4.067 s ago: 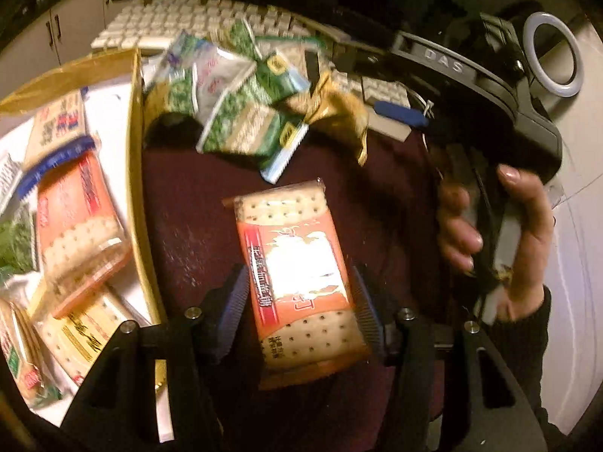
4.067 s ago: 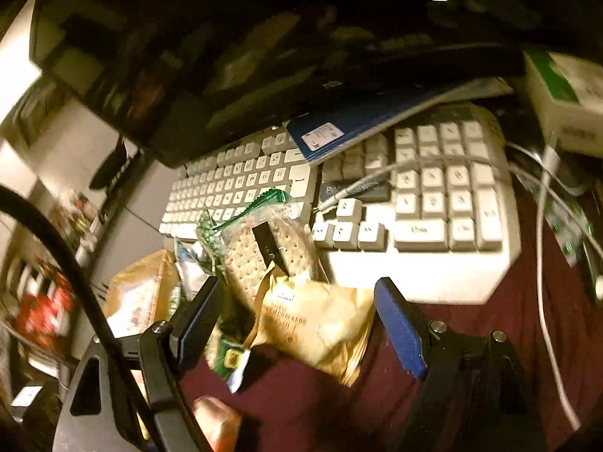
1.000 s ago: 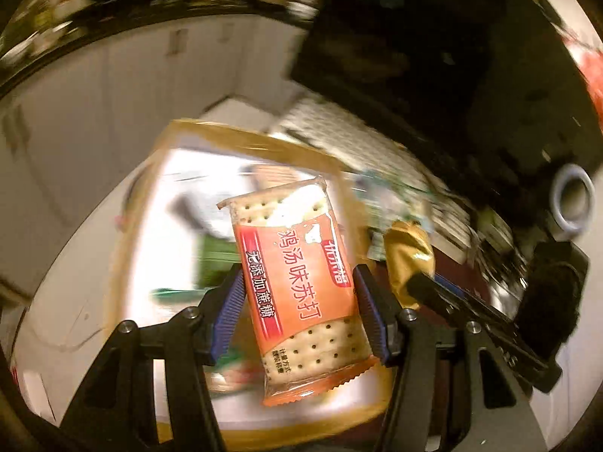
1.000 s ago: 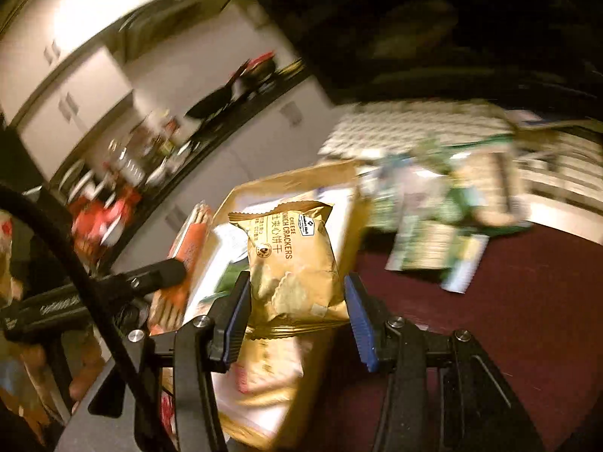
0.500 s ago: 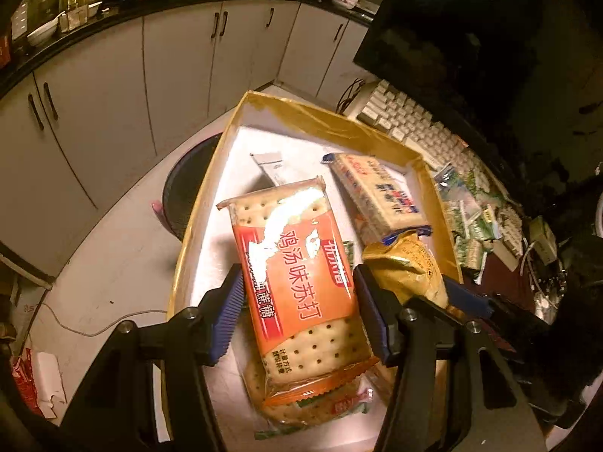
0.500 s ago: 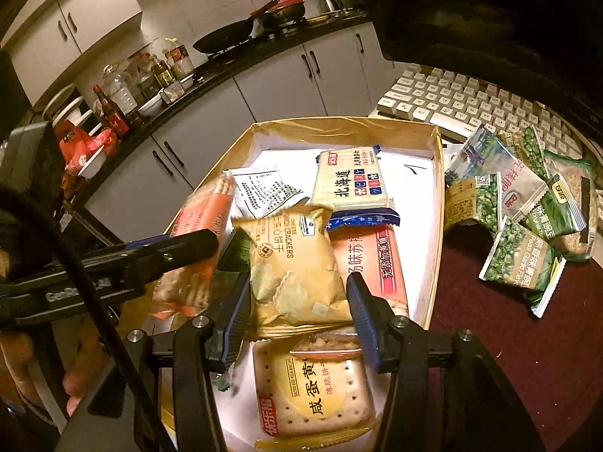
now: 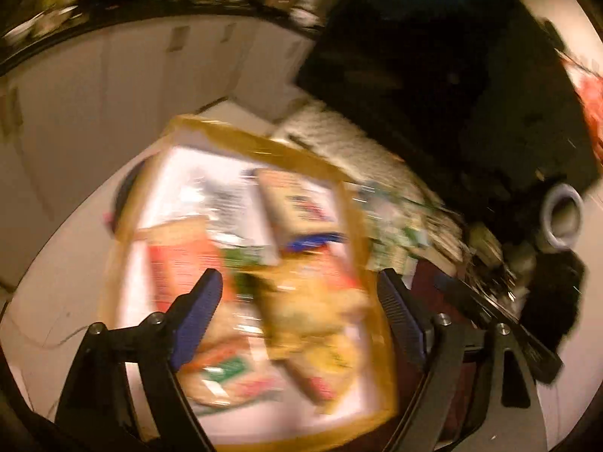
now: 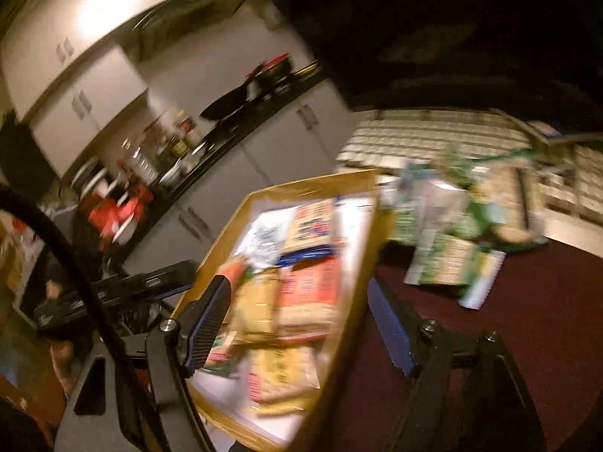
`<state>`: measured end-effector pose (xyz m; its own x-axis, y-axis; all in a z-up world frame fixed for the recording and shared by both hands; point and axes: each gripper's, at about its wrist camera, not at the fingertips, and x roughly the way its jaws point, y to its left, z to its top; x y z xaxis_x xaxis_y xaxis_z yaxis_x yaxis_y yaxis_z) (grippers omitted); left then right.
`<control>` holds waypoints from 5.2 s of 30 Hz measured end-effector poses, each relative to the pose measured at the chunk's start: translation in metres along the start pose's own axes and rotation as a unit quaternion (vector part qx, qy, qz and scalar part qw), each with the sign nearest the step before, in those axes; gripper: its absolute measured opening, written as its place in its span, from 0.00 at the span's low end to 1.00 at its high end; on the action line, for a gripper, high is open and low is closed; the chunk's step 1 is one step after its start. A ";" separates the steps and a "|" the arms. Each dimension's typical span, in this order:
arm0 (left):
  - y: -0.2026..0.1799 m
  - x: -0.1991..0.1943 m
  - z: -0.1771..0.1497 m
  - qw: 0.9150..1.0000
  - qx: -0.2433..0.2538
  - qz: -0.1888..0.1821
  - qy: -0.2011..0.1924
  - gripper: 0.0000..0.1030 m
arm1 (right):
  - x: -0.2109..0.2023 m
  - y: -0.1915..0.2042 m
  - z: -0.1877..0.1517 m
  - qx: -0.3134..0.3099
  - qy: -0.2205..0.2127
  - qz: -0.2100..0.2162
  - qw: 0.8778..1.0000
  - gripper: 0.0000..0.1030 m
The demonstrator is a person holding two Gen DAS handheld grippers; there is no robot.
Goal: Organize snacks
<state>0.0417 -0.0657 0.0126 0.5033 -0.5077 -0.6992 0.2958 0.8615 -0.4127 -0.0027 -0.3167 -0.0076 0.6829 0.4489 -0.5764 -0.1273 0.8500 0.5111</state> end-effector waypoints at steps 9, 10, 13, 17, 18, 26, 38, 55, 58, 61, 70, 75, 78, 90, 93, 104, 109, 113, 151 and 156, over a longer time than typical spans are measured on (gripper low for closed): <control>-0.115 0.079 -0.004 0.986 0.137 -0.012 0.090 0.83 | -0.040 -0.100 -0.003 0.128 -0.041 -0.082 0.988 0.73; -0.123 0.092 -0.003 0.984 0.144 -0.014 0.102 0.83 | -0.043 -0.110 -0.004 0.141 -0.045 -0.086 0.985 0.73; -0.141 0.139 -0.001 0.979 0.146 -0.001 0.145 0.83 | -0.046 -0.130 -0.006 0.166 -0.061 -0.101 0.979 0.73; -0.147 0.181 -0.004 0.972 0.143 0.052 0.180 0.82 | -0.047 -0.139 -0.014 0.188 -0.066 -0.077 0.977 0.73; -0.146 0.185 -0.004 0.971 0.137 0.060 0.188 0.81 | -0.046 -0.140 -0.014 0.186 -0.064 -0.077 0.977 0.73; -0.151 0.212 0.002 0.964 0.145 0.108 0.194 0.61 | -0.043 -0.138 -0.014 0.173 -0.051 -0.075 0.981 0.73; -0.136 0.136 -0.013 0.980 0.105 -0.031 0.166 0.47 | -0.027 -0.117 0.009 0.133 -0.014 -0.084 0.987 0.73; -0.087 0.062 -0.013 0.991 0.058 -0.069 0.095 0.47 | 0.026 -0.088 0.035 0.094 0.029 -0.098 0.990 0.09; -0.067 0.050 -0.007 0.995 0.038 -0.057 0.079 0.47 | -0.003 -0.078 0.025 0.101 -0.005 -0.099 0.990 0.09; -0.044 0.035 0.003 0.998 0.016 -0.032 0.053 0.47 | -0.023 -0.055 0.020 0.091 -0.031 -0.056 0.994 0.09; 0.005 0.026 0.024 0.999 -0.023 0.049 0.006 0.47 | 0.043 0.035 0.010 -0.003 0.051 0.027 0.998 0.09; 0.027 0.032 0.023 0.996 -0.045 0.075 0.008 0.48 | 0.071 0.045 0.008 -0.003 0.070 0.041 0.997 0.13; 0.032 0.032 0.020 0.997 -0.055 0.057 0.005 0.58 | 0.070 0.037 0.011 0.010 0.070 0.042 0.997 0.29; -0.047 0.025 0.006 0.999 0.041 0.022 -0.029 0.83 | -0.014 -0.027 0.006 0.017 -0.010 -0.065 0.998 0.70; -0.075 0.045 0.009 0.997 0.073 0.005 0.013 0.83 | -0.025 -0.066 0.010 0.052 -0.004 -0.102 0.993 0.71; -0.124 0.162 0.033 0.981 0.128 0.088 0.113 0.78 | 0.015 -0.108 0.011 0.041 0.059 -0.205 0.976 0.71; -0.126 0.184 0.035 0.969 0.153 0.137 0.137 0.71 | 0.017 -0.116 0.008 0.047 0.043 -0.188 0.980 0.71; -0.115 0.194 0.037 0.964 0.150 0.168 0.139 0.55 | 0.010 -0.118 0.007 0.048 0.033 -0.177 0.982 0.71; -0.122 0.122 0.059 0.986 0.121 0.048 0.108 0.62 | 0.038 -0.093 0.011 -0.033 0.040 -0.241 0.969 0.77; -0.125 0.169 0.052 0.971 0.151 0.103 0.153 0.30 | 0.034 -0.096 0.009 -0.024 0.035 -0.234 0.971 0.77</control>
<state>0.1316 -0.2595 -0.0236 0.3264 -0.2621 -0.9082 0.4627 0.8821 -0.0882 0.0394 -0.3851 -0.0704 0.6240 0.0273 -0.7809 0.1508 0.9764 0.1546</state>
